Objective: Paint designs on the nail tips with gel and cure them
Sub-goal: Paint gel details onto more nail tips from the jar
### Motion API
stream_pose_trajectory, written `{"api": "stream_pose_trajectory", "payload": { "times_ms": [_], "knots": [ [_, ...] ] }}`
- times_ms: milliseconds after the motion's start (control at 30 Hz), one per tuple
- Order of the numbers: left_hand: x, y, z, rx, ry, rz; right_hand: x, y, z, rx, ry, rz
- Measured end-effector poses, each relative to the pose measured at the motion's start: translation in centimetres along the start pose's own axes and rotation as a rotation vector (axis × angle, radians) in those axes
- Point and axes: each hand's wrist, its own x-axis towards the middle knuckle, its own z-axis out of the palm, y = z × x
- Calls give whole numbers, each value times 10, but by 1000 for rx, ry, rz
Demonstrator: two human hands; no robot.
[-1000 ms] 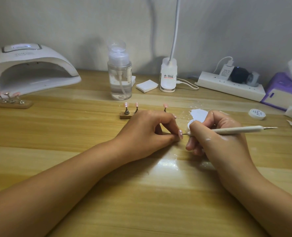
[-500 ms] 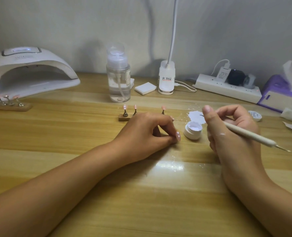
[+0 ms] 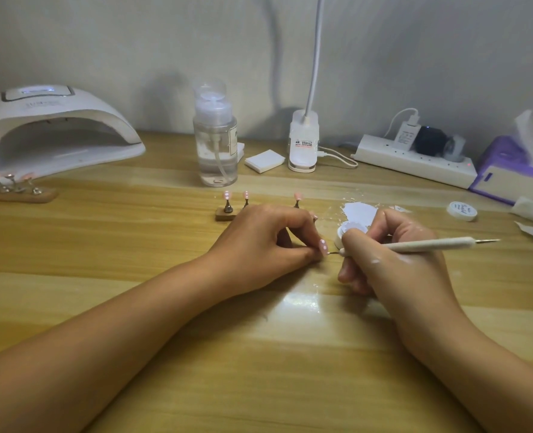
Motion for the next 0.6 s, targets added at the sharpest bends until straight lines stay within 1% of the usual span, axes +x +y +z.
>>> {"api": "stream_pose_trajectory", "payload": {
  "times_ms": [600],
  "knots": [
    [0, 1, -1, -15, 3, 2, 0, 0, 0, -24, -17, 8]
  ]
}}
